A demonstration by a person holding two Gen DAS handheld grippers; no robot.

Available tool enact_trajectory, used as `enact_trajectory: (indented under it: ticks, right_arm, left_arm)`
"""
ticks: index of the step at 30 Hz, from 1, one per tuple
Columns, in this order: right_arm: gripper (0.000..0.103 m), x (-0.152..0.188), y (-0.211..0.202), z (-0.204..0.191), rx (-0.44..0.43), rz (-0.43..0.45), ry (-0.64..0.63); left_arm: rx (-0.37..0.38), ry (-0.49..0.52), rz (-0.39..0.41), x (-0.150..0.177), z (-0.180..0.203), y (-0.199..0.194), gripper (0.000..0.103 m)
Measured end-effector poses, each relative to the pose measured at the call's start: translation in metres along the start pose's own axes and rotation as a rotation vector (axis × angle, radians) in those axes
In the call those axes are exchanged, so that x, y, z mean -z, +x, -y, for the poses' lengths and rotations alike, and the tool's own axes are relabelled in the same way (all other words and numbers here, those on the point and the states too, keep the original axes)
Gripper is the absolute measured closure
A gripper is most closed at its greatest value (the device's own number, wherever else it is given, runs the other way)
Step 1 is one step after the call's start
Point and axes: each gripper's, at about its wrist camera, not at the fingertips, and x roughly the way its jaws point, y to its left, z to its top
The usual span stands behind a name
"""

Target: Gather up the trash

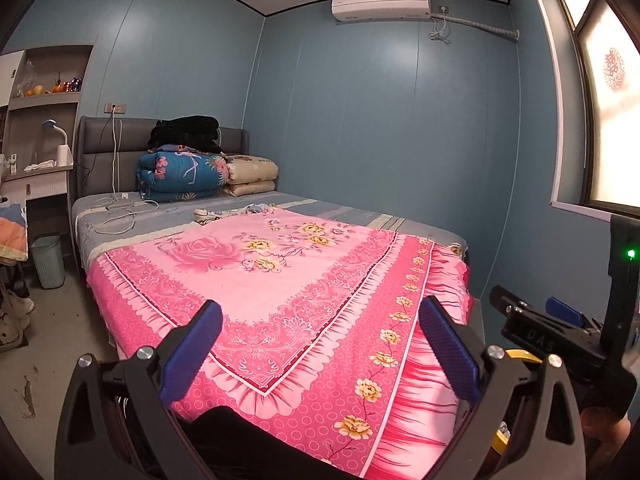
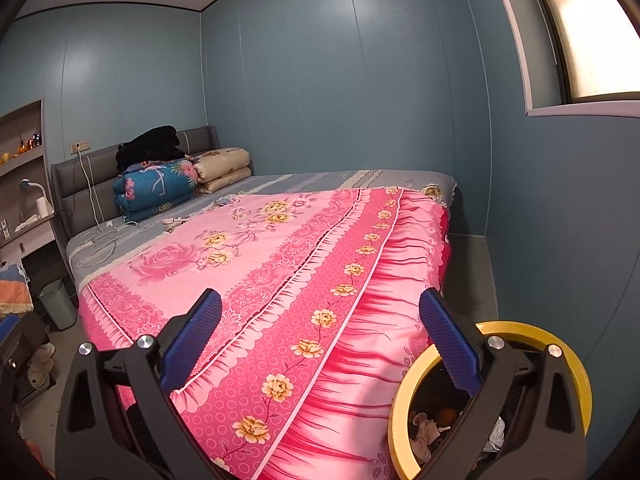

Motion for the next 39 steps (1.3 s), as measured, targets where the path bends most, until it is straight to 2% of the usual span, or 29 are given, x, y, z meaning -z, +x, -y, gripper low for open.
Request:
enact_trajectory:
  ticks: [14,39]
  right_arm:
    - [0.008,0.005,0.011,0.001,0.002,-0.037,0.009]
    - [0.008,0.009,0.016,0.003,0.015,-0.052,0.02]
  left_arm:
    - [0.004,-0.015,-0.026,0.0,-0.003,0.004,0.008]
    - [0.012,-0.022,-0.038,0.002,-0.003,0.007,0.008]
